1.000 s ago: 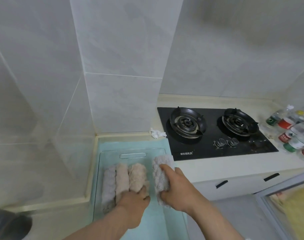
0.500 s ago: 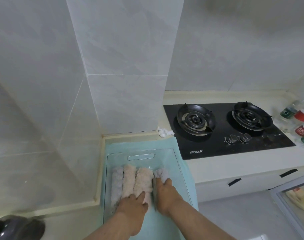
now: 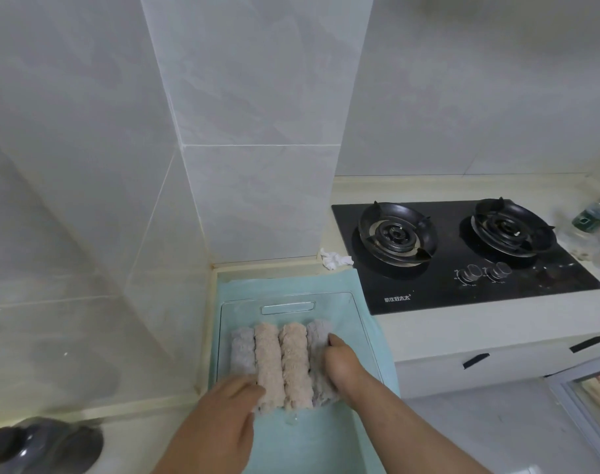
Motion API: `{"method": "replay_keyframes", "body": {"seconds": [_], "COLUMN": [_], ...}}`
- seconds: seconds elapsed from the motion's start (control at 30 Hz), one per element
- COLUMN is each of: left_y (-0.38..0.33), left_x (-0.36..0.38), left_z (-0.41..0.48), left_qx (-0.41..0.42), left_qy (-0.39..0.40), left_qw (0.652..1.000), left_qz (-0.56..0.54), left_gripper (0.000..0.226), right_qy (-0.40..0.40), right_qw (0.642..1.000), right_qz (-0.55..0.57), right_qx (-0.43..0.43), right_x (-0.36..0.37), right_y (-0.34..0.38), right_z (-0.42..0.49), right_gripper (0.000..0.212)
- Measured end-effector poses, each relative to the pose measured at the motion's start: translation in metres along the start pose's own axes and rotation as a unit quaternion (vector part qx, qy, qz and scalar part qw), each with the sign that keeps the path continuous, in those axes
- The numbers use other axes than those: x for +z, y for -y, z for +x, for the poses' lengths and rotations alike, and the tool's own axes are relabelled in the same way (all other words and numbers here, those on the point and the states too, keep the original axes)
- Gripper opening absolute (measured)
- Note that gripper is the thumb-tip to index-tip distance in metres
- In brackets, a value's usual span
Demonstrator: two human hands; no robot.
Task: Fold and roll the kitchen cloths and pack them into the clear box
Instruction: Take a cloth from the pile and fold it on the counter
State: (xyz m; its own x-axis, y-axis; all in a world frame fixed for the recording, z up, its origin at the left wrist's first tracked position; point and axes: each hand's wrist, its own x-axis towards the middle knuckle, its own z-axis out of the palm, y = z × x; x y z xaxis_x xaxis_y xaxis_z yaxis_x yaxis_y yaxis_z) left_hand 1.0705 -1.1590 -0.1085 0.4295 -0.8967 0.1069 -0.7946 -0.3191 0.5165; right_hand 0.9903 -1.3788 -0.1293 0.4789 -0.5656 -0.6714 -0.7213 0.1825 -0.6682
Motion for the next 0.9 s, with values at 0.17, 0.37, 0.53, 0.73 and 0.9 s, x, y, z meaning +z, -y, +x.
{"method": "replay_keyframes", "body": {"seconds": [0.17,0.37,0.53,0.73,0.9], "left_y": [-0.008,-0.022,-0.023,-0.010,-0.005], "left_x": [0.007,-0.001,-0.011,-0.012,-0.034], "left_z": [-0.026,-0.033,-0.034,-0.038,-0.037], "left_qx": [-0.192,-0.319,-0.318,-0.335,-0.333], "left_qy": [-0.111,-0.116,-0.092,-0.104,-0.129], "left_qw": [0.964,0.865,0.852,0.829,0.809], "left_qz": [-0.144,-0.369,-0.406,-0.436,-0.466], "left_gripper": [0.074,0.044,0.056,0.047,0.021], "right_qy": [0.000,0.030,0.046,-0.021,-0.029], "right_qw": [0.990,0.983,0.989,0.999,0.995], "right_qz": [0.137,0.181,0.141,0.005,-0.087], "right_qx": [0.016,0.020,-0.001,-0.042,-0.038], "right_x": [0.008,0.024,0.034,0.021,0.007], "right_y": [0.000,0.001,0.007,-0.006,0.032], "right_z": [0.005,0.008,0.001,0.020,-0.041], "right_gripper": [0.057,0.042,0.037,0.062,0.054]}}
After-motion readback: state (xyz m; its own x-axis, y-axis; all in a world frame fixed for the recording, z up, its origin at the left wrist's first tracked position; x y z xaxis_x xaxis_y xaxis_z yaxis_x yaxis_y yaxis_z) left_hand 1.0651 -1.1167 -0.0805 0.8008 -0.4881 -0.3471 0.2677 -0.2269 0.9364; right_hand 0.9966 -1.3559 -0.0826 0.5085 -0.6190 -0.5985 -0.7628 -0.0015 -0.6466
